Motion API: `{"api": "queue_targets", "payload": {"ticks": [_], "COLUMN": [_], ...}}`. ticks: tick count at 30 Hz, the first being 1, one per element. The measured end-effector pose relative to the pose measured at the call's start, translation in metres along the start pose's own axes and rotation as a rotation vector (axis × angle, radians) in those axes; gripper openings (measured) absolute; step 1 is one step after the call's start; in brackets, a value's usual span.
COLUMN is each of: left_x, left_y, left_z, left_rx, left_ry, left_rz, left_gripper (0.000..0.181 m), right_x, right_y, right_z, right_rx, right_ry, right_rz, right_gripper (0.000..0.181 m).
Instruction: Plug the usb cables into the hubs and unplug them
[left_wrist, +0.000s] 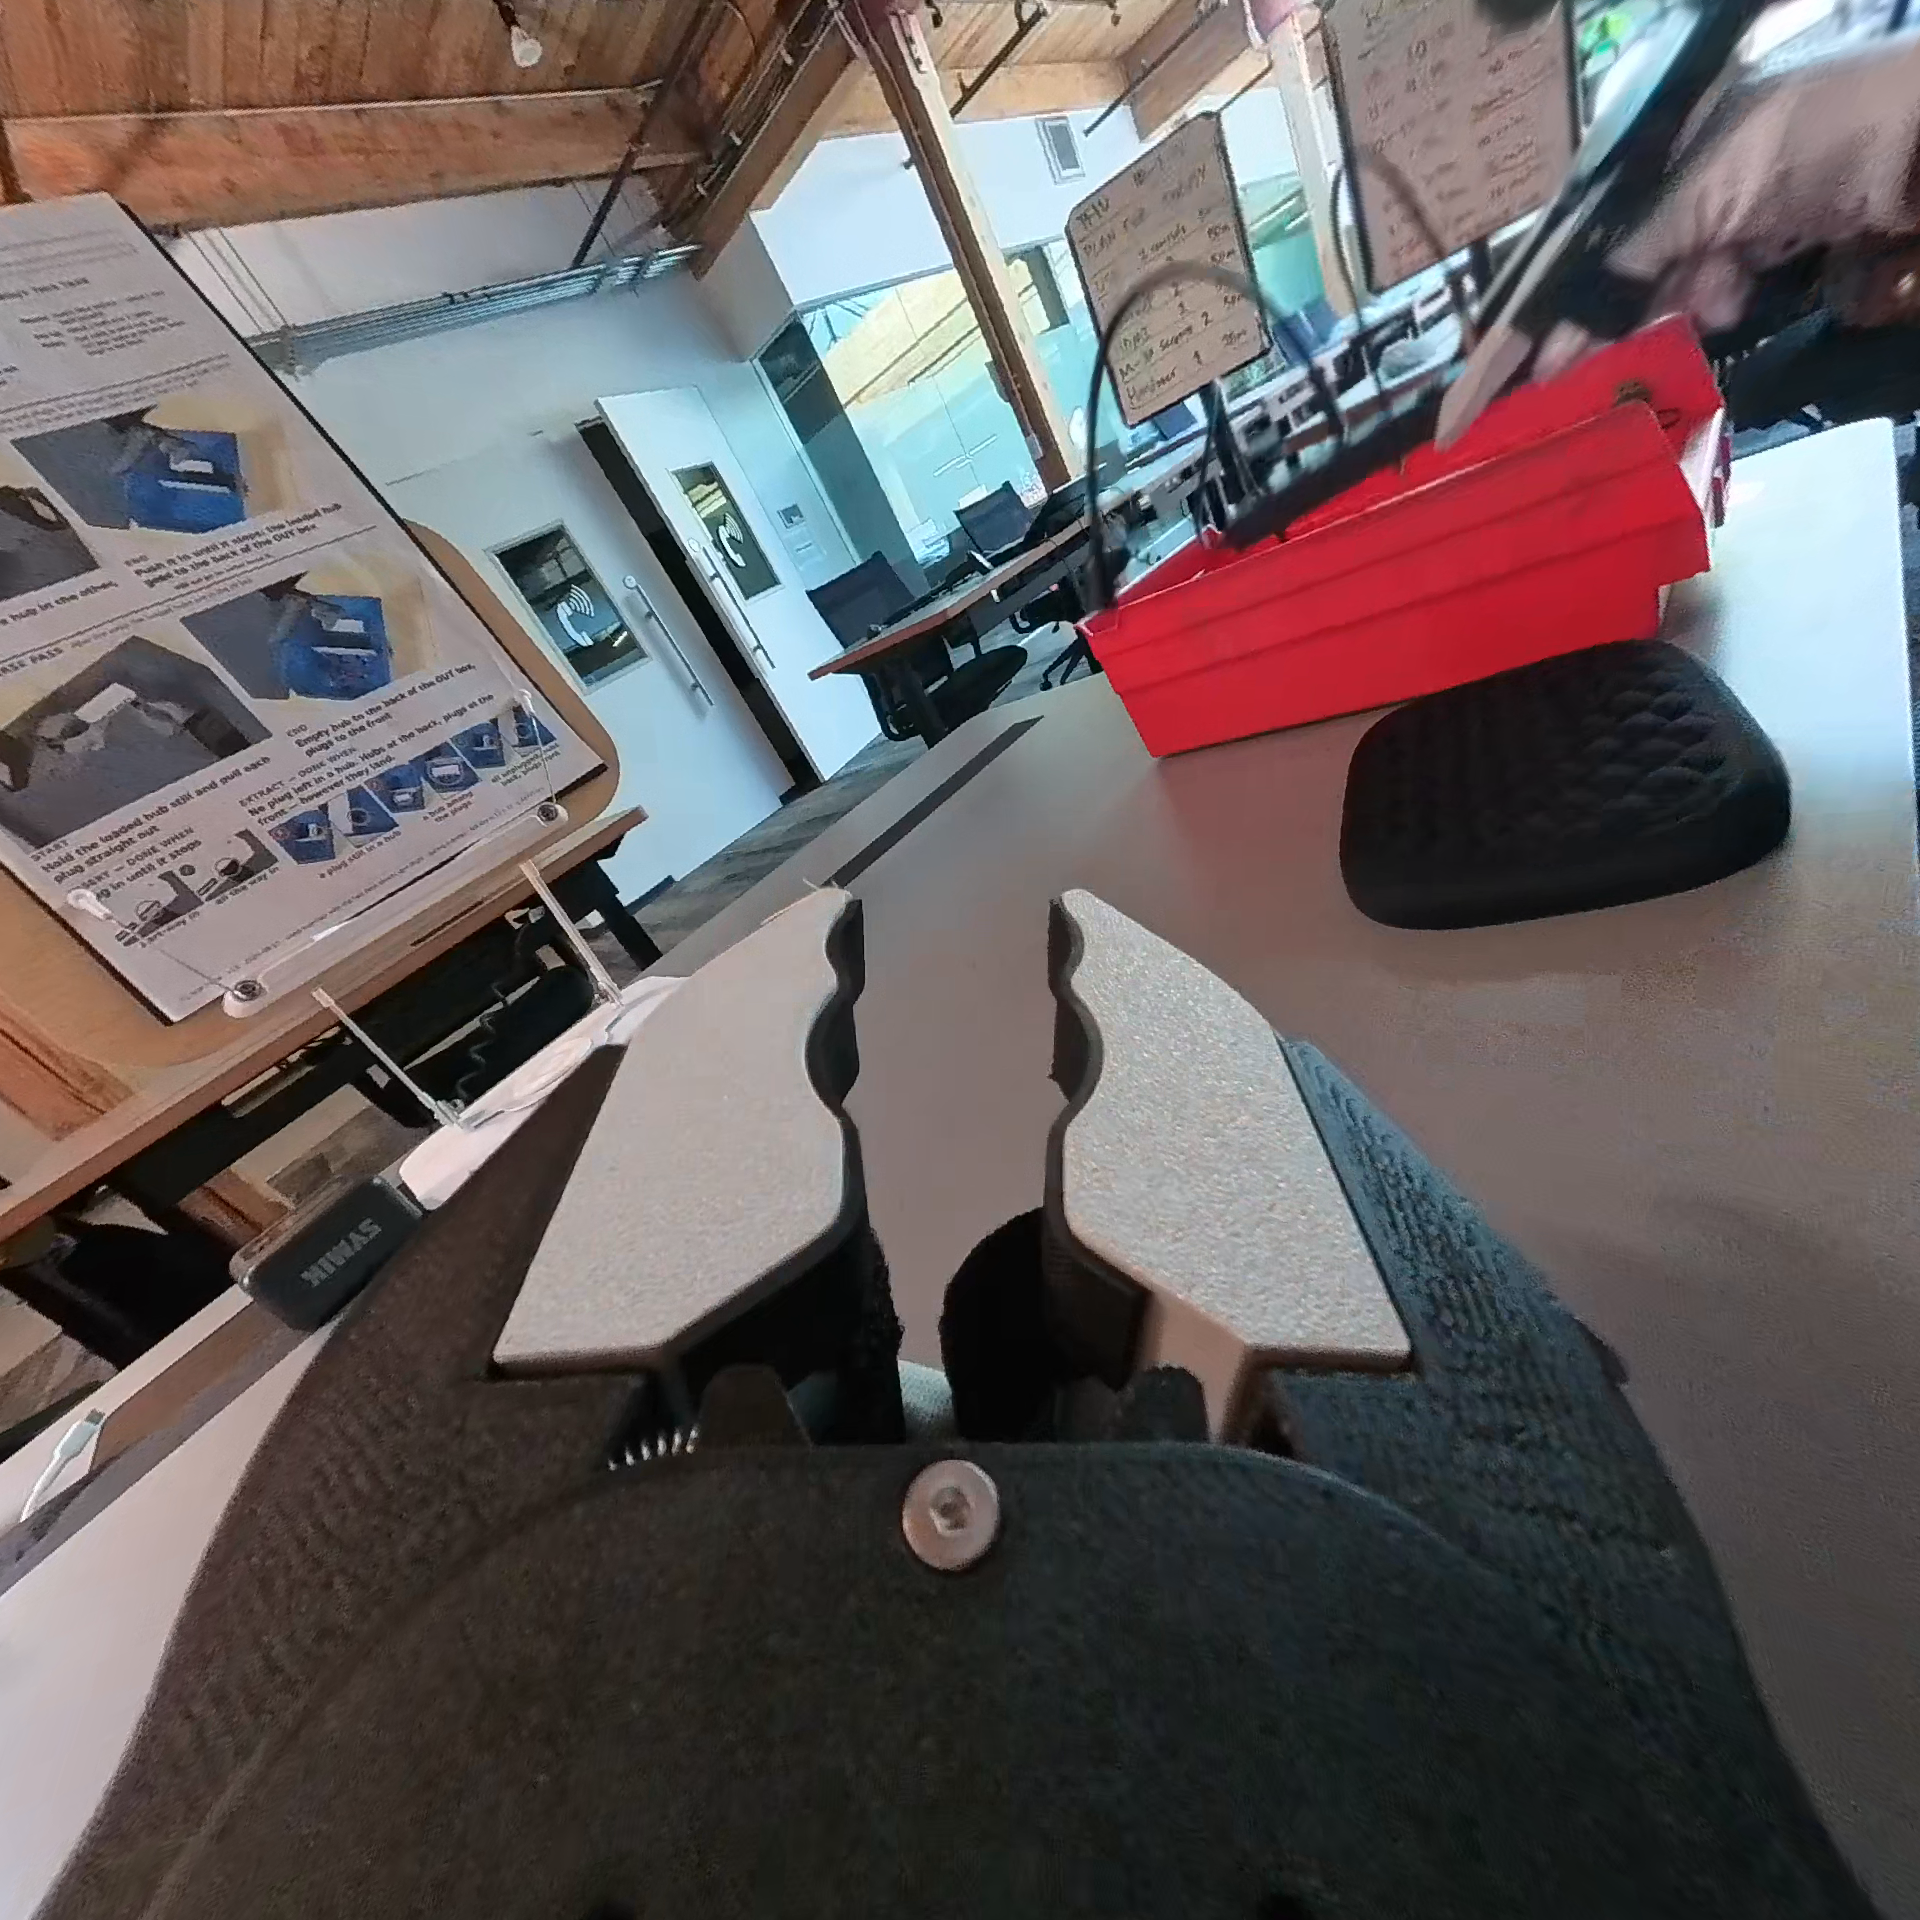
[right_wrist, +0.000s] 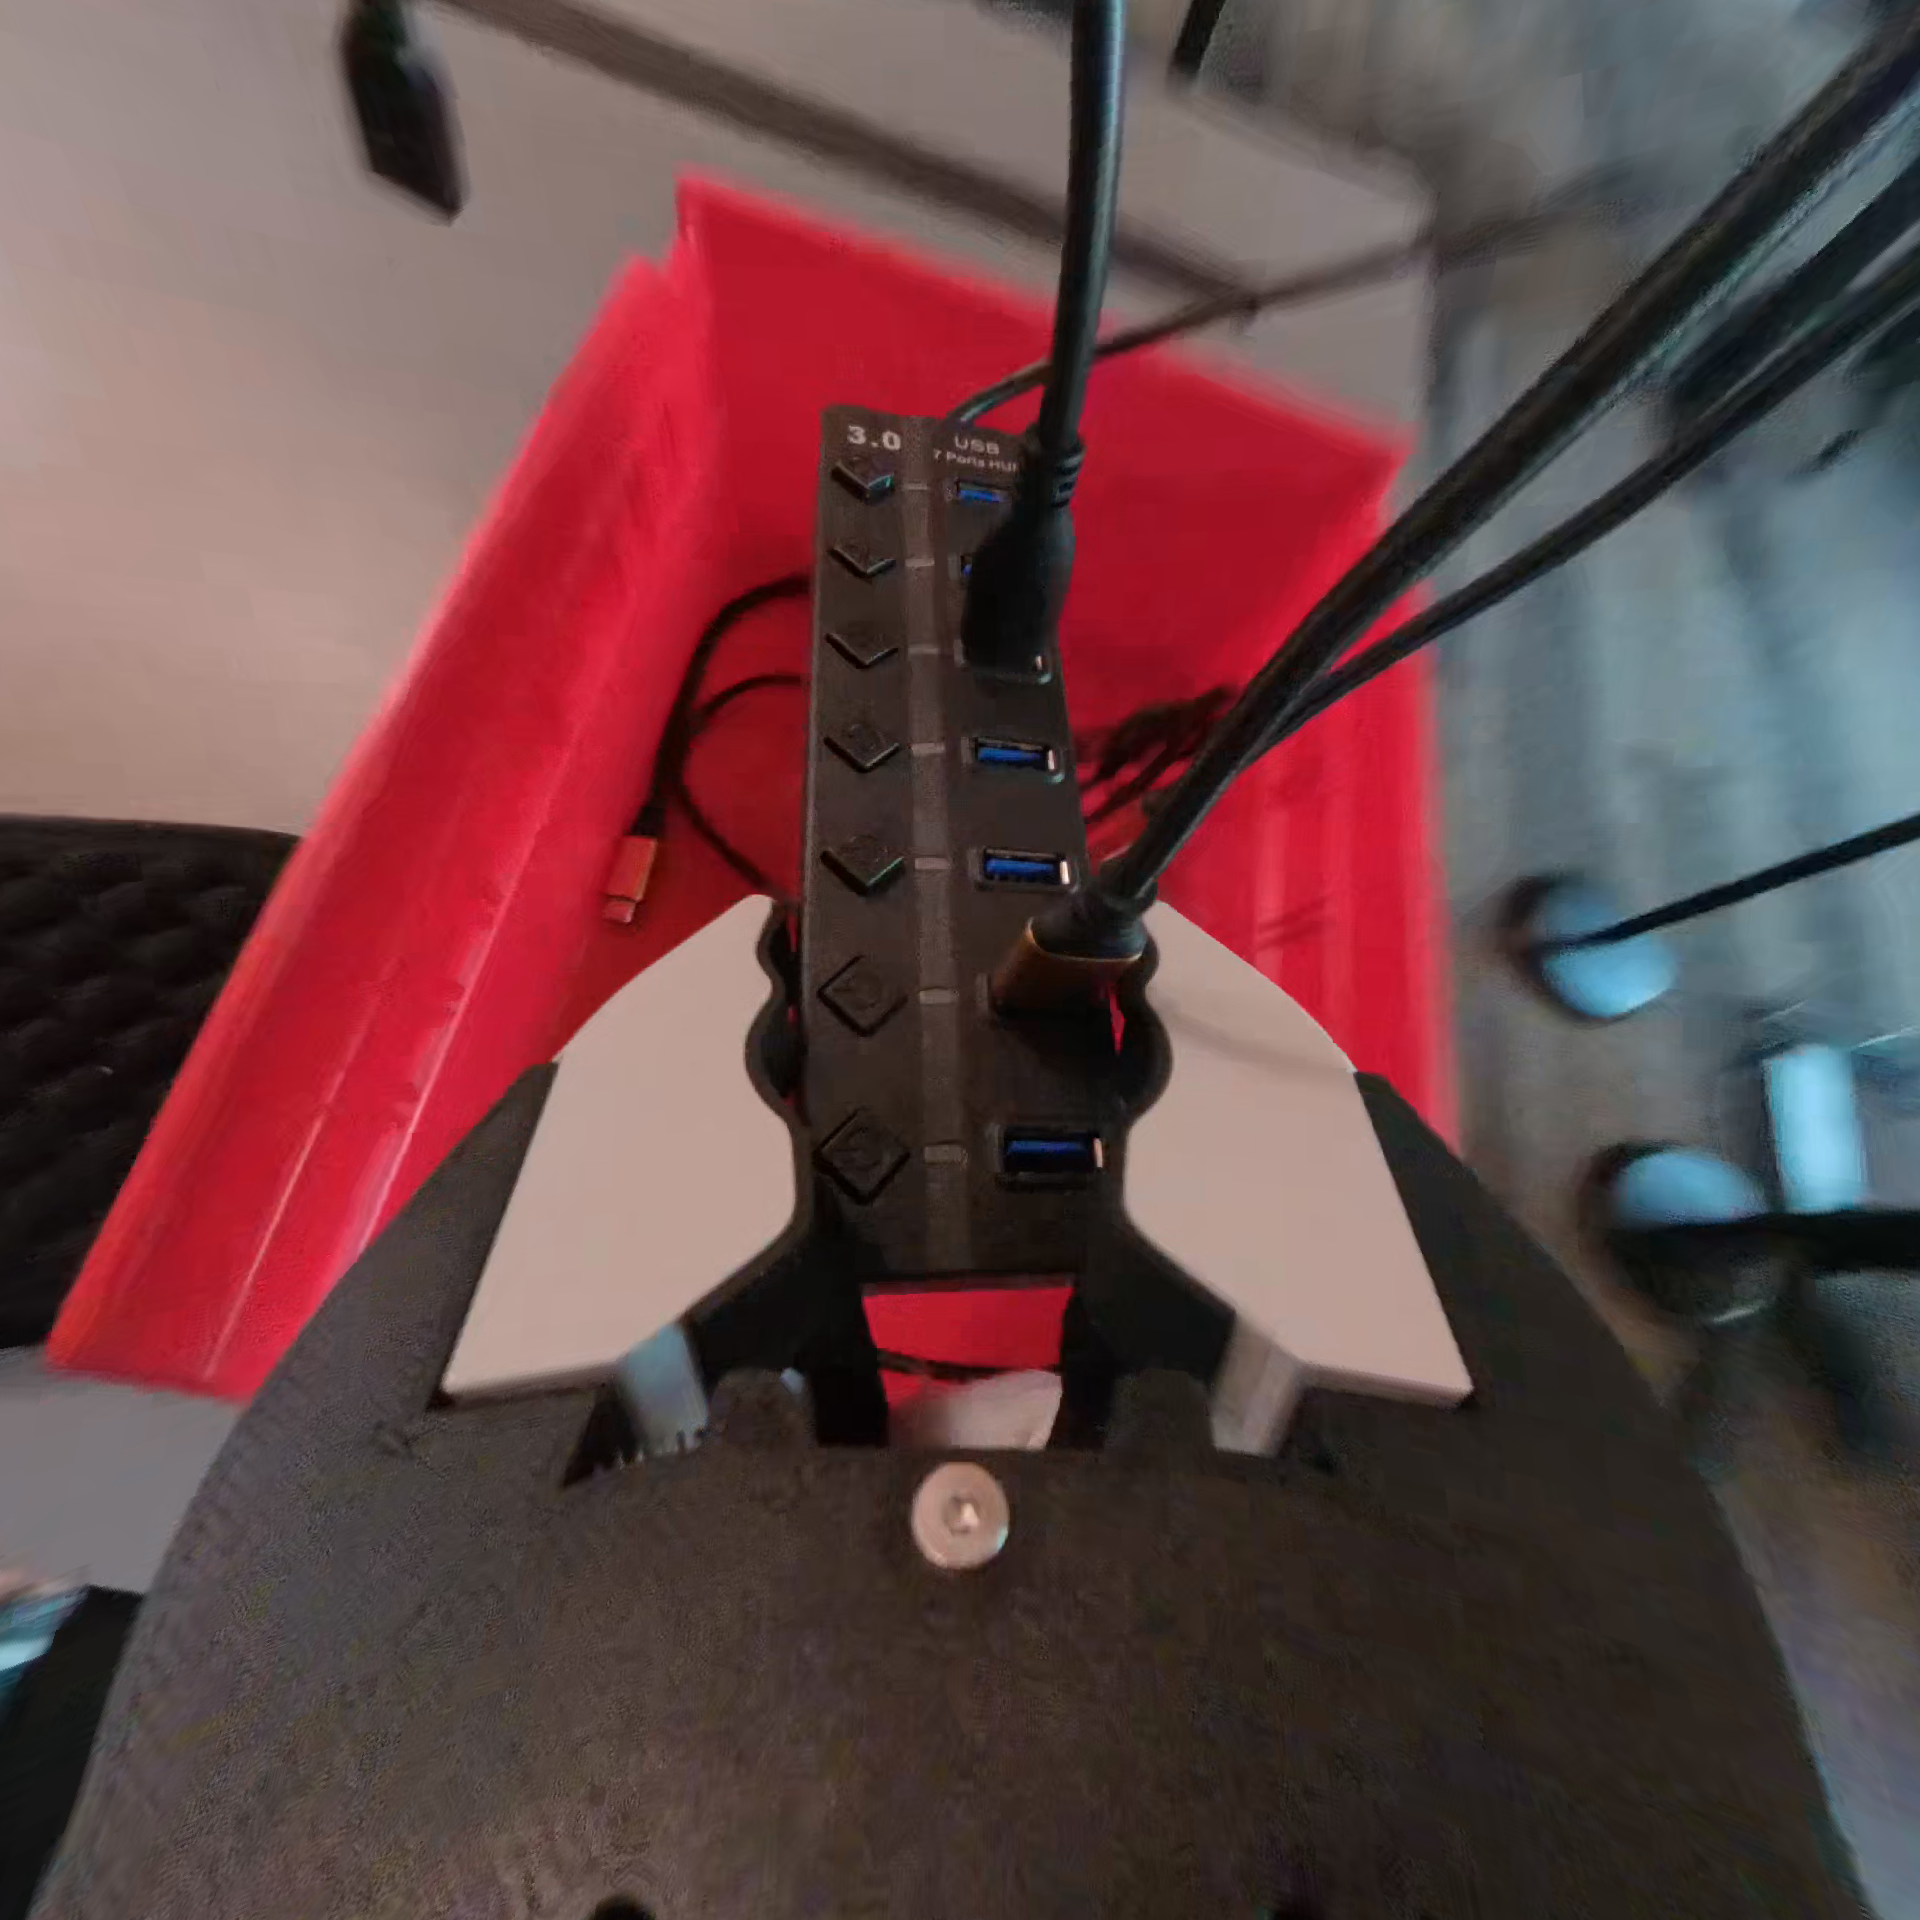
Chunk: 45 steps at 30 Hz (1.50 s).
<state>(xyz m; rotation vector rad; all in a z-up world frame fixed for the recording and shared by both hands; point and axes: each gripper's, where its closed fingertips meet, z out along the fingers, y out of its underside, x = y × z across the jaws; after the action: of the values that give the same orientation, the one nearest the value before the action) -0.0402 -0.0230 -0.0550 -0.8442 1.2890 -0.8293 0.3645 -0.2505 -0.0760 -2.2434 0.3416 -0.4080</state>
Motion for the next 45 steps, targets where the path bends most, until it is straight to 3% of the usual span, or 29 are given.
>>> {"api": "queue_targets", "payload": {"ticks": [2, 4, 7, 12, 16, 18, 19, 21, 24, 26, 27, 28, 35, 45], "left_x": [0.001, 0.001, 0.002, 0.002, -0.002, -0.004, -0.006, -0.008, -0.008, -0.007, -0.007, -0.006, -0.005, -0.005], "left_y": [0.001, 0.003, 0.005, 0.006, 0.005, 0.005, 0.005, 0.005, 0.007, 0.008, 0.009, 0.009, 0.009, 0.009], "left_z": [0.001, 0.001, 0.002, 0.002, 0.001, 0.0, 0.0, 0.0, 0.0, 0.001, 0.002, 0.002, 0.002, 0.002], "left_rx": [-0.007, -0.014, -0.026, -0.03, -0.02, -0.014, -0.012, -0.003, -0.01, -0.019, -0.022, -0.024, -0.021, -0.022], "left_ry": [0.003, 0.005, 0.008, 0.011, -0.006, -0.017, -0.024, -0.033, -0.035, -0.034, -0.032, -0.031, -0.025, -0.023], "left_rz": [0.002, 0.002, 0.006, 0.007, -0.013, -0.027, -0.033, -0.038, -0.038, -0.029, -0.025, -0.023, -0.023, -0.017], "left_gripper": [0.033, 0.033, 0.033, 0.033, 0.033, 0.033, 0.033, 0.033, 0.034, 0.034, 0.034, 0.034, 0.033, 0.034], "right_x": [-0.009, -0.021, -0.031, -0.024, 0.035, 0.071, 0.085, 0.094, 0.071, 0.059, 0.063, 0.063, 0.065, -0.013], "right_y": [0.038, 0.073, 0.079, 0.033, -0.012, -0.006, 0.008, 0.047, 0.085, 0.096, 0.104, 0.107, 0.064, 0.003], "right_z": [0.035, 0.054, 0.053, 0.02, -0.026, -0.046, -0.049, -0.039, -0.01, 0.005, 0.009, 0.014, 0.056, 0.112], "right_rx": [-0.216, -0.419, -0.492, -0.228, 0.19, 0.295, 0.274, 0.142, -0.021, -0.104, -0.158, -0.182, -0.008, -0.032], "right_ry": [-0.11, -0.167, -0.187, -0.16, 0.144, 0.285, 0.32, 0.285, 0.037, -0.053, -0.016, -0.006, 0.085, 0.095], "right_rz": [0.138, 0.151, 0.135, 0.09, 0.067, 0.148, 0.201, 0.307, 0.433, 0.501, 0.508, 0.513, 0.509, 0.217], "right_gripper": [0.06, 0.059, 0.062, 0.085, 0.104, 0.109, 0.11, 0.106, 0.088, 0.063, 0.03, 0.024, 0.016, 0.014]}}
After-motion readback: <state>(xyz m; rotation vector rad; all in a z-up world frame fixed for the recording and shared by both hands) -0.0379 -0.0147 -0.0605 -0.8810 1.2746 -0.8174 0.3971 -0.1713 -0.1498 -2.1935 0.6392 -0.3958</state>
